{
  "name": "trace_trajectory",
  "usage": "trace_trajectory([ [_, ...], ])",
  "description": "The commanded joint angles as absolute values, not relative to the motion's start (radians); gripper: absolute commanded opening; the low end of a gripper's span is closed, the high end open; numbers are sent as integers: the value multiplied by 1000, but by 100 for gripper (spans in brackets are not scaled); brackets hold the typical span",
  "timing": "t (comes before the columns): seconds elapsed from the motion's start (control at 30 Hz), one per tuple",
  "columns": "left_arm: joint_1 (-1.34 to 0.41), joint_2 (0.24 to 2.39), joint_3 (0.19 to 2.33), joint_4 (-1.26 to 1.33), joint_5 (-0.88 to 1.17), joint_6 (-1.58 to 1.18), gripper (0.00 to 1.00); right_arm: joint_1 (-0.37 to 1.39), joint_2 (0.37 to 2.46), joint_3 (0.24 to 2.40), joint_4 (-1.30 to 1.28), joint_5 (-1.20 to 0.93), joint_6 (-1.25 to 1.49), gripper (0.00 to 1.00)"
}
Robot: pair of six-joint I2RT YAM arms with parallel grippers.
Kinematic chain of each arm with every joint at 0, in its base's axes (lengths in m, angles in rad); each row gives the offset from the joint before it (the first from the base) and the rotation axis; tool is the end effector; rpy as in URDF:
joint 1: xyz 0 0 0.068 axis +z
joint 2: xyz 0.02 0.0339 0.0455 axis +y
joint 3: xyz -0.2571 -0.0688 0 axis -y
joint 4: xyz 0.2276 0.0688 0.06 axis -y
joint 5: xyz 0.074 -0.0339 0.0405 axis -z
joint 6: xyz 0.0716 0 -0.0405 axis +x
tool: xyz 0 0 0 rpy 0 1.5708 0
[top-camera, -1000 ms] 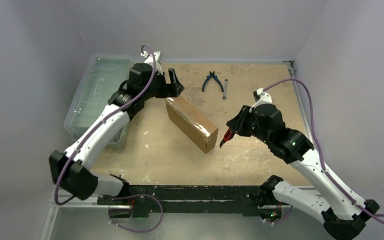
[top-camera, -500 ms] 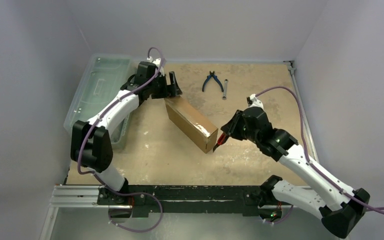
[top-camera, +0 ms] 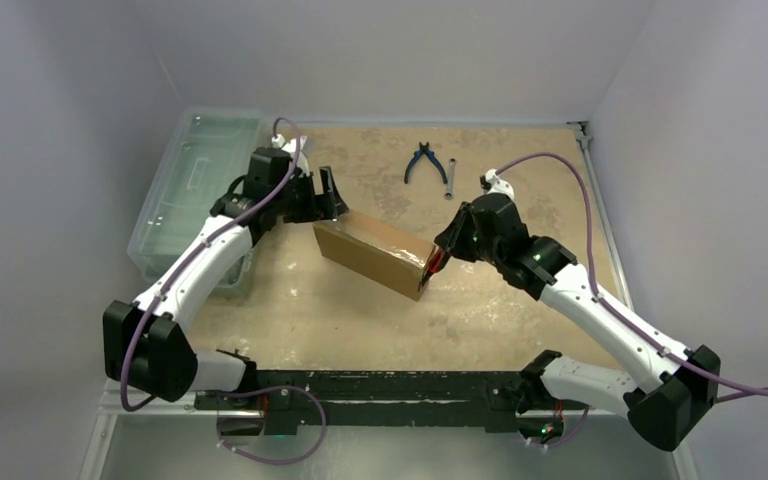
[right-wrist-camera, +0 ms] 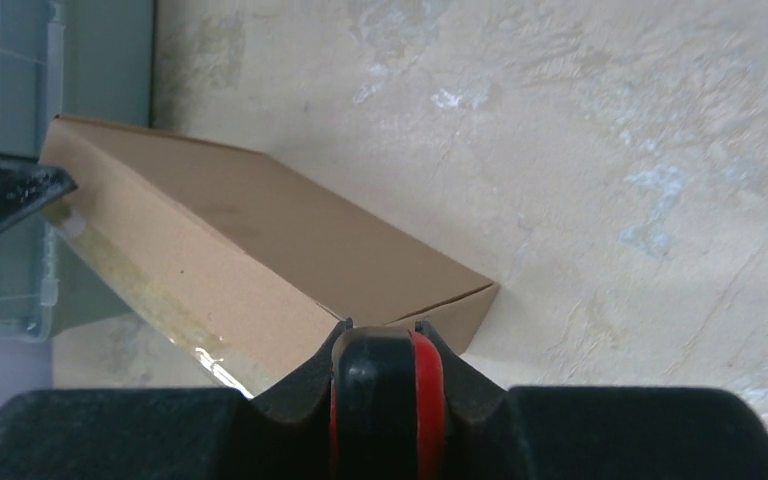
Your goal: Unpack the express box
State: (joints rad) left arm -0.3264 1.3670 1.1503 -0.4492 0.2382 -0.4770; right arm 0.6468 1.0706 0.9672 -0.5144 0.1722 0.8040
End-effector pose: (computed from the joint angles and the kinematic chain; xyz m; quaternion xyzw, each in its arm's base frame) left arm 0.2939 -0.1173 0.2862 -0.0154 0.8944 -0.2681 0.3577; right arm 0.2046 0.1391 0.2916 0.1088 0.8795 0.2460 0.3926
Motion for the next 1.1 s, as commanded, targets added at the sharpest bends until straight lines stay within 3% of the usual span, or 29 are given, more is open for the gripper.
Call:
trace_trajectory([
  [0.0,-328,1289,1095,-508,201,-472,82,639,1072,1041,-512,261,693,0],
  [0.2,-328,1239,1101,-568,147,-451,84,638,1104,1106,-563,349,594,0],
  [0.43,-328,1176,1245,-680,-101,-331,84,642,1112,1268,-729,585,596,0],
  [0.63,-414,996,1053,-343,347,-146,72,680,1104,1353,-756,597,677,0],
  [0.83,-770,850,827,-28,279,164,73,781,1144,1441,-803,684,740,0],
  [1.07,-874,942,755,198,334,409,61,869,1201,1488,-880,797,869,0],
])
